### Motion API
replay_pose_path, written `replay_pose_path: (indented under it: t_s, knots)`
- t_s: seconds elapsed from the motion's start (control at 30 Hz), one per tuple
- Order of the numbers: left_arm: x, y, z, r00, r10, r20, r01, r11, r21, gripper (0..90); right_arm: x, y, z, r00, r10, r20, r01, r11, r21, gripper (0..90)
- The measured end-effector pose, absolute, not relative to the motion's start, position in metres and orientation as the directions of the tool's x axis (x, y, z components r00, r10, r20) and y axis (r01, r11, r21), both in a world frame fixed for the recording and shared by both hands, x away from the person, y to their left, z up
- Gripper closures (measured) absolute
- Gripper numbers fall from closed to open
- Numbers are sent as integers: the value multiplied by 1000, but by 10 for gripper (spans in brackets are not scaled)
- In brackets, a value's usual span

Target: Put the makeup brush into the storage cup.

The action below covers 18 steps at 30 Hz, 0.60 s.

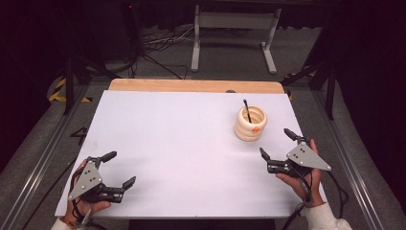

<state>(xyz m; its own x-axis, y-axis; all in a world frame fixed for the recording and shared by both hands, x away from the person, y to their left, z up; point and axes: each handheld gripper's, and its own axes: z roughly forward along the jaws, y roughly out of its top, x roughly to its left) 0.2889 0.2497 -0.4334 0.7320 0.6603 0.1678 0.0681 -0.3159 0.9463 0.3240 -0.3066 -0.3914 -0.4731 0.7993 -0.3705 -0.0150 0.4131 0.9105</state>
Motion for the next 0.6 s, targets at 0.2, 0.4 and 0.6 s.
replay_pose_path:
  t_s: [0.2, 0.4, 0.6]
  knots:
    - [290, 249, -435, 733, 659, 171, 73, -326, 943, 31, 320, -312, -396, -475, 800, -367, -18, 408, 913, 51]
    - [291, 248, -436, 727, 664, 174, 78, -332, 940, 33, 315, -315, -402, -482, 793, -373, -15, 418, 908, 52]
    - [291, 248, -437, 726, 665, 175, 80, -334, 939, 34, 313, -317, -408, -487, 788, -377, -2, 430, 903, 51]
